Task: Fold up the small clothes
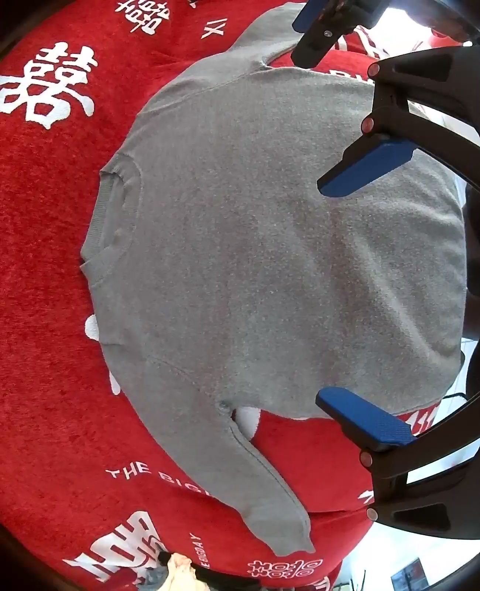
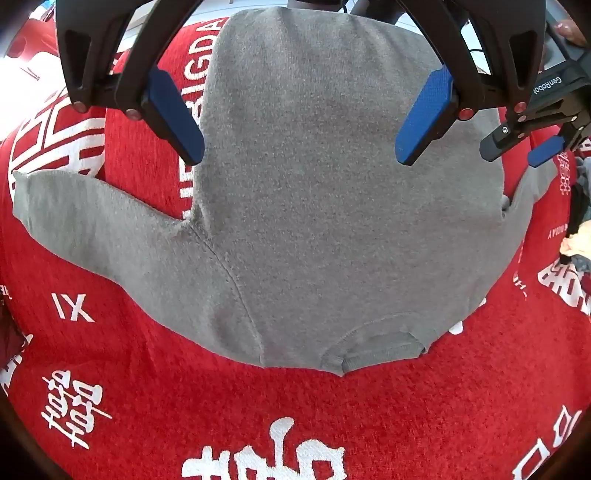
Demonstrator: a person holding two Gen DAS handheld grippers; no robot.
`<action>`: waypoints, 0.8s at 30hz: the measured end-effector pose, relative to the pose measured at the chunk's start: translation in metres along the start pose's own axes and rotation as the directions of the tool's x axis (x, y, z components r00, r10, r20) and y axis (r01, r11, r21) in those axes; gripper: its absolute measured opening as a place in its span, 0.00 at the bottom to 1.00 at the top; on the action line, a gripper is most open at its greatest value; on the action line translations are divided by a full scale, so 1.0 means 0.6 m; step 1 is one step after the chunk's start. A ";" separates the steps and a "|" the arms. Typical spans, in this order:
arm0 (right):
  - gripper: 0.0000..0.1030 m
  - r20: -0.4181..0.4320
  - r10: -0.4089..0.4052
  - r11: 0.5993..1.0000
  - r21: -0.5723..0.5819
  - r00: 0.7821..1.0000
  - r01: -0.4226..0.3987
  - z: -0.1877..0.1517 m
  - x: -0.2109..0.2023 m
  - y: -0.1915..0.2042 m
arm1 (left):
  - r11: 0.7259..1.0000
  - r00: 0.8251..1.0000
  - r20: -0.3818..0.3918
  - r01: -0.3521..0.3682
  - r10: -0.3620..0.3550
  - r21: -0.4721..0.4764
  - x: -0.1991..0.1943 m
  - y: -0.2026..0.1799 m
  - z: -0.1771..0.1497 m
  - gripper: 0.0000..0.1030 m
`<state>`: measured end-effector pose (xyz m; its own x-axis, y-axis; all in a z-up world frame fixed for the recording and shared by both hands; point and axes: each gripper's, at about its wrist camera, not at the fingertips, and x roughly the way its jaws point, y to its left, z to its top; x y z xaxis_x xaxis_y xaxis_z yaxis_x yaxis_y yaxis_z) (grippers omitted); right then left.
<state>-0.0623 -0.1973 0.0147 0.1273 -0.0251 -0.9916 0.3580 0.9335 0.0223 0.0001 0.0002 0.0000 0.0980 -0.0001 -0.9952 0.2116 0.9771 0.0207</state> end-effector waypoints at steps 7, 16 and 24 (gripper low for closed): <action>1.00 0.002 -0.004 1.000 -0.005 1.000 0.004 0.001 0.000 0.005 | 1.000 1.000 0.002 0.003 -0.003 -0.006 -0.002 0.000 -0.003 1.00; 1.00 0.006 -0.010 1.000 -0.010 1.000 0.010 0.002 -0.001 0.010 | 1.000 1.000 0.007 0.004 -0.004 -0.010 -0.003 0.007 0.000 1.00; 1.00 0.007 -0.009 1.000 -0.011 1.000 0.009 0.001 -0.001 0.012 | 1.000 1.000 0.020 0.018 -0.017 -0.014 -0.005 0.016 0.002 1.00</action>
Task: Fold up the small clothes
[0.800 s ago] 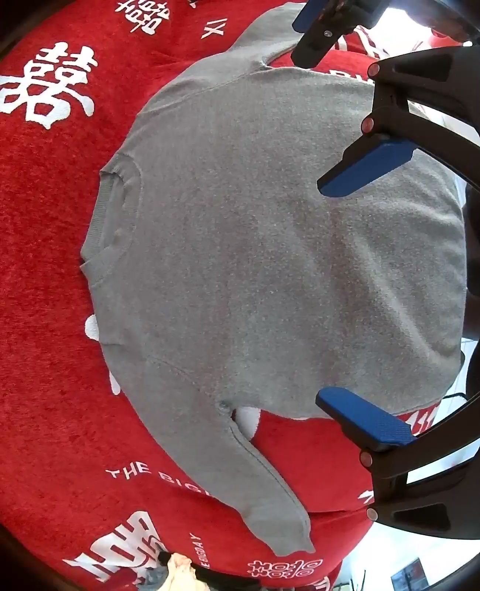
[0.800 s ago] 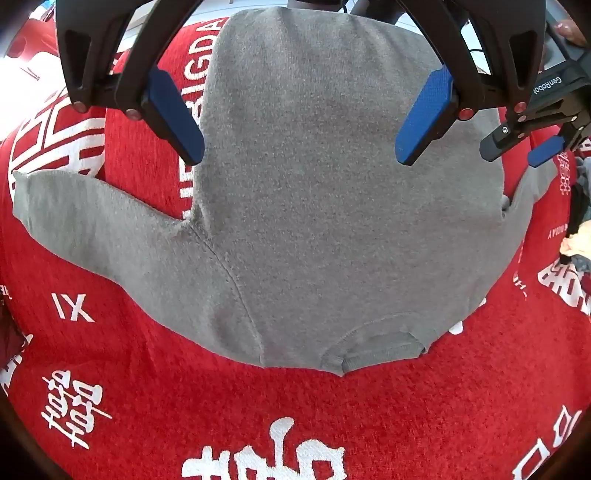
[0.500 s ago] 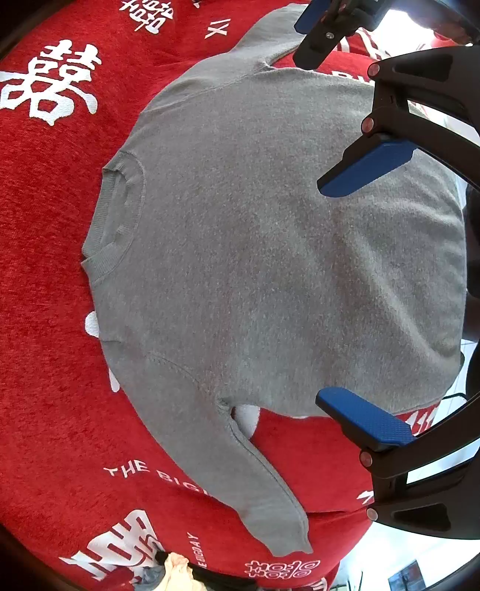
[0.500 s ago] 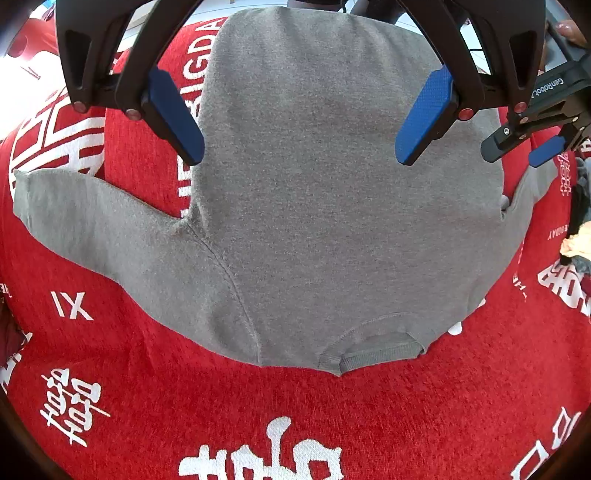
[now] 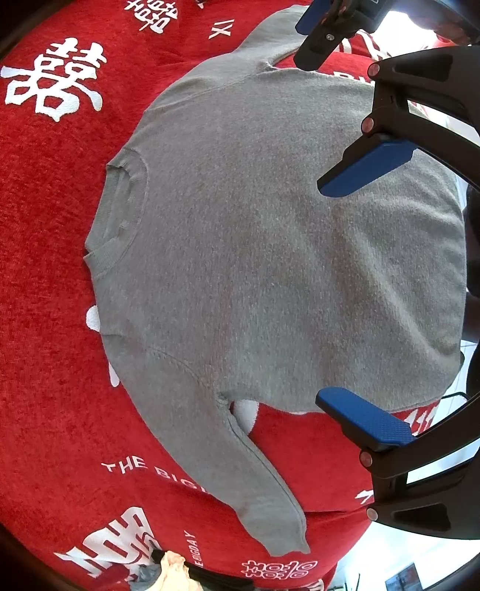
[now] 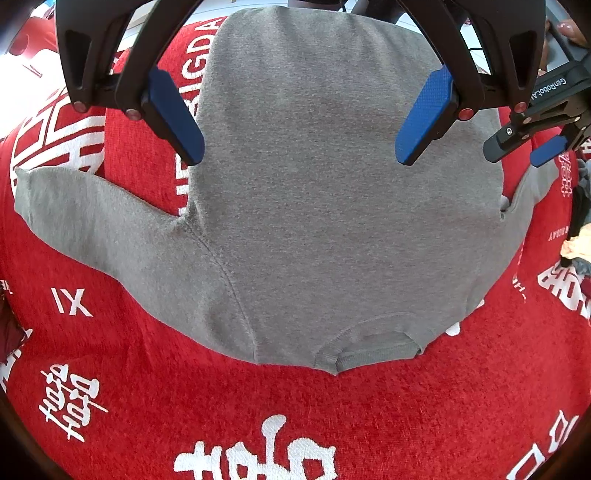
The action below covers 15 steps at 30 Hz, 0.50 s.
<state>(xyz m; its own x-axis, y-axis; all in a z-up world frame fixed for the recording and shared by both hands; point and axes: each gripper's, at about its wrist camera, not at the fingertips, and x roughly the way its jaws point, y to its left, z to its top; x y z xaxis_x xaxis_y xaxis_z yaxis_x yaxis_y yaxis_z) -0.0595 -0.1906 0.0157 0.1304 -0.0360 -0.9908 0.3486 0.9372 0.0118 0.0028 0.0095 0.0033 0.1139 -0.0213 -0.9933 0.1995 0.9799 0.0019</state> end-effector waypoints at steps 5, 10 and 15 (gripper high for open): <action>1.00 0.000 0.000 1.000 -0.001 1.000 0.000 0.000 0.000 0.001 | 1.000 1.000 -0.007 0.001 -0.001 0.000 0.001 0.002 0.000 1.00; 1.00 -0.001 0.000 1.000 0.001 1.000 0.000 0.001 0.002 0.003 | 1.000 1.000 -0.021 -0.020 0.020 0.000 0.002 0.006 0.000 1.00; 1.00 -0.003 -0.002 1.000 -0.003 1.000 0.002 0.003 0.004 0.006 | 1.000 1.000 -0.009 -0.013 0.013 -0.004 0.002 0.010 0.002 1.00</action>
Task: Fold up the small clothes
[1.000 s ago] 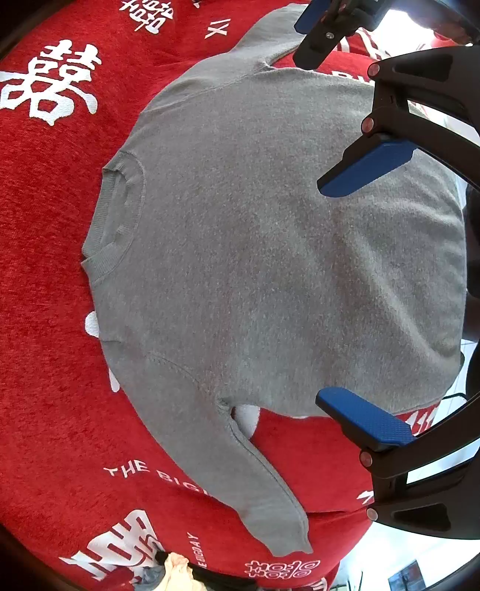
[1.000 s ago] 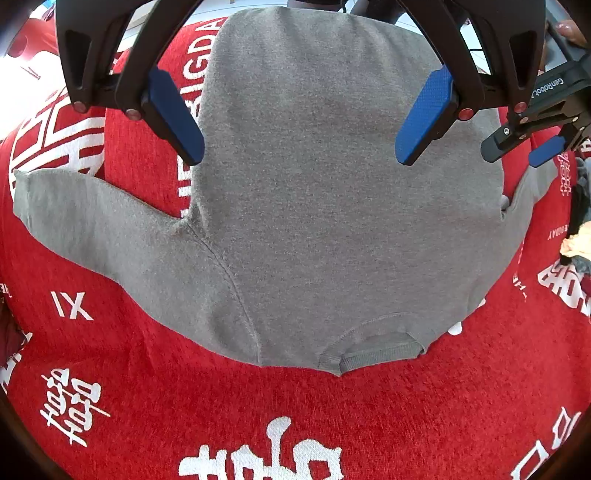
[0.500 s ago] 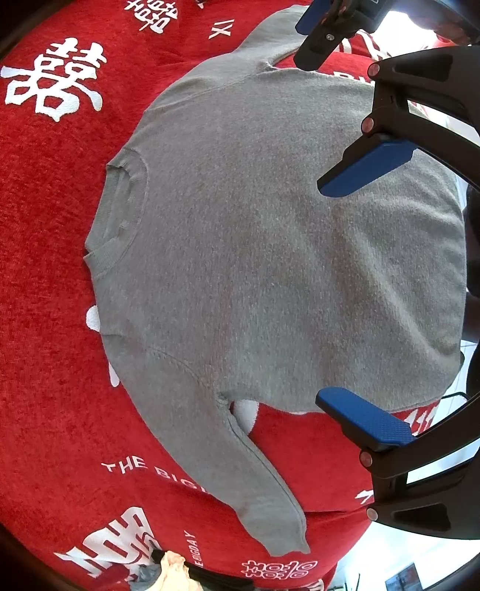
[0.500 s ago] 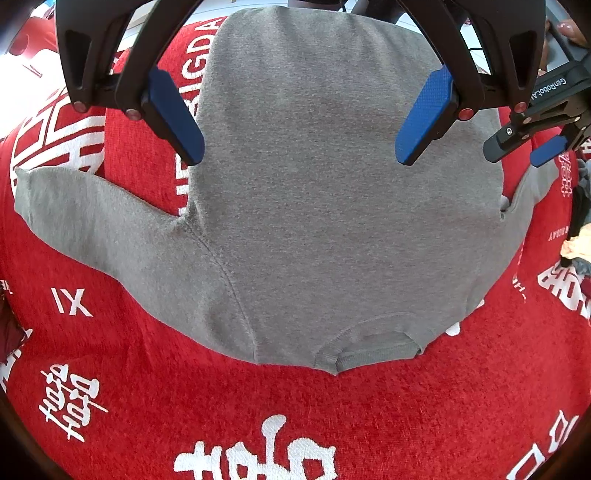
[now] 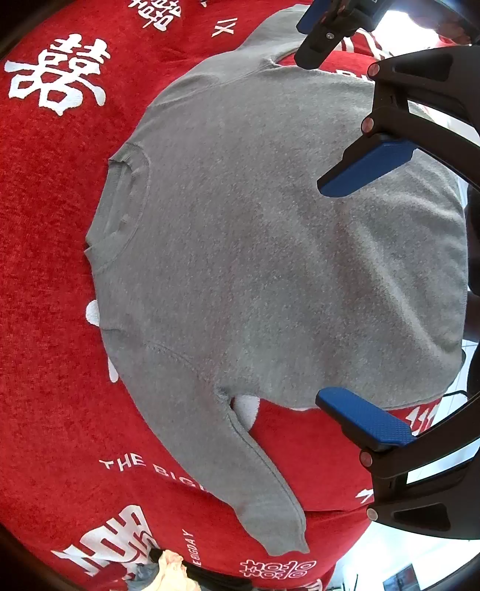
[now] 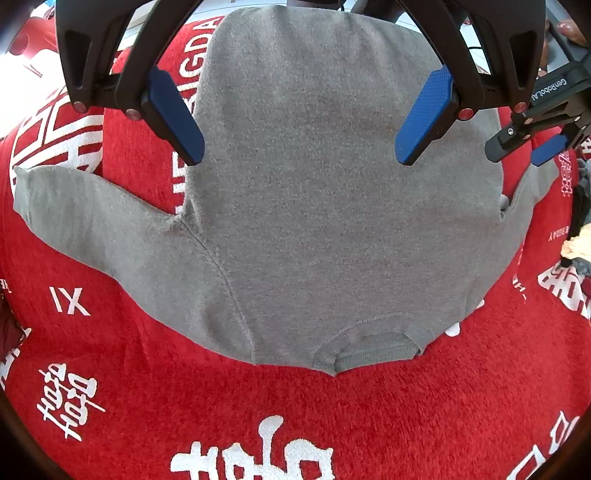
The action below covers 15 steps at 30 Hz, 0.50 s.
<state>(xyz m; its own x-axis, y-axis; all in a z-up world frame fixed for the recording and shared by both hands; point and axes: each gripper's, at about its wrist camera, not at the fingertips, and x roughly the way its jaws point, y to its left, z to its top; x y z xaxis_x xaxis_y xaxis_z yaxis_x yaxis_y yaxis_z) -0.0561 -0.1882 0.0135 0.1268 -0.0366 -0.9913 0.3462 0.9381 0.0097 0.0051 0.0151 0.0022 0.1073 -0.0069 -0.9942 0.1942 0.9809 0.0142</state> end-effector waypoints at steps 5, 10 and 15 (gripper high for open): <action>1.00 -0.004 0.000 1.000 -0.002 1.000 0.000 0.000 0.003 0.002 | 1.000 1.000 -0.004 -0.005 0.005 -0.003 0.001 0.005 0.001 1.00; 1.00 -0.006 -0.002 1.000 -0.006 1.000 0.002 0.002 0.006 0.007 | 1.000 1.000 -0.027 0.004 -0.004 -0.007 0.006 0.009 0.002 1.00; 1.00 -0.008 -0.005 1.000 -0.009 1.000 0.005 0.004 0.008 0.013 | 1.000 1.000 -0.023 0.004 -0.004 -0.013 0.009 0.014 0.005 1.00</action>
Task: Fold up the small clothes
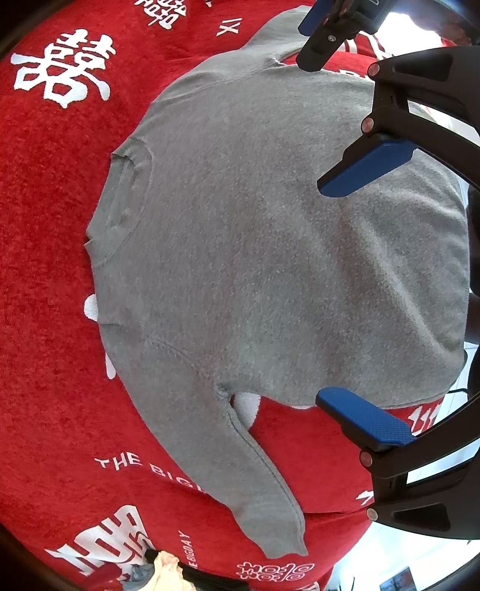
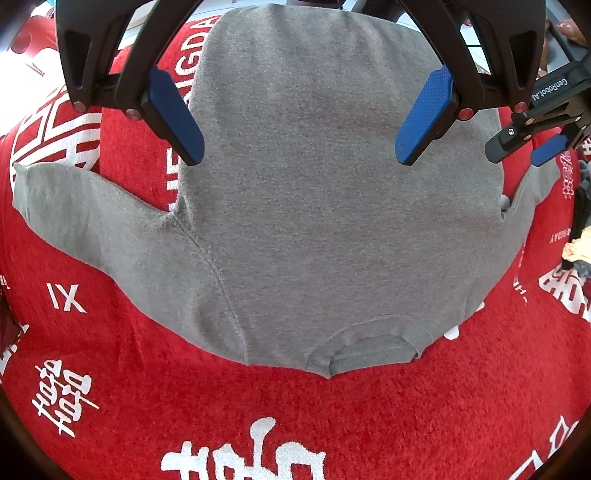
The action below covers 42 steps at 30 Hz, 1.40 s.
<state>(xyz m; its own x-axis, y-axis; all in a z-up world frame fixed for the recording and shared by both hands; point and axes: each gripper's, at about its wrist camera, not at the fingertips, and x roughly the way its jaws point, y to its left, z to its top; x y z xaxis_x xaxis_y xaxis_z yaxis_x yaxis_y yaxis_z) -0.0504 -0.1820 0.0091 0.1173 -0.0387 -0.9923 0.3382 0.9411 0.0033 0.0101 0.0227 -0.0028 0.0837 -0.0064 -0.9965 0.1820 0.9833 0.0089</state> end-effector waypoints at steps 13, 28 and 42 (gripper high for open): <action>1.00 -0.013 -0.028 0.999 -0.023 1.000 0.028 0.004 0.001 0.016 | 0.998 0.999 -0.011 0.052 -0.052 -0.028 0.011 0.016 0.002 1.00; 1.00 -0.009 -0.029 0.998 -0.062 1.000 0.028 0.003 -0.003 0.056 | 0.989 0.991 0.021 0.130 -0.129 -0.073 0.010 0.050 0.003 1.00; 1.00 -0.024 0.035 0.982 -0.184 0.999 -0.039 0.005 0.023 0.159 | 0.833 0.947 0.214 0.312 -0.238 -0.457 0.054 0.354 -0.030 1.00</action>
<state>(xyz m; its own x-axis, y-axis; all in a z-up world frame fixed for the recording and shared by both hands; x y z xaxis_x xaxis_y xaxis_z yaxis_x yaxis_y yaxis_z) -0.0136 -0.0941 -0.0036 0.1069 0.0021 -0.9943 0.1554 0.9877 0.0188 0.0339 0.2349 -0.0349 0.2457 -0.2790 -0.9283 -0.2705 0.8999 -0.3421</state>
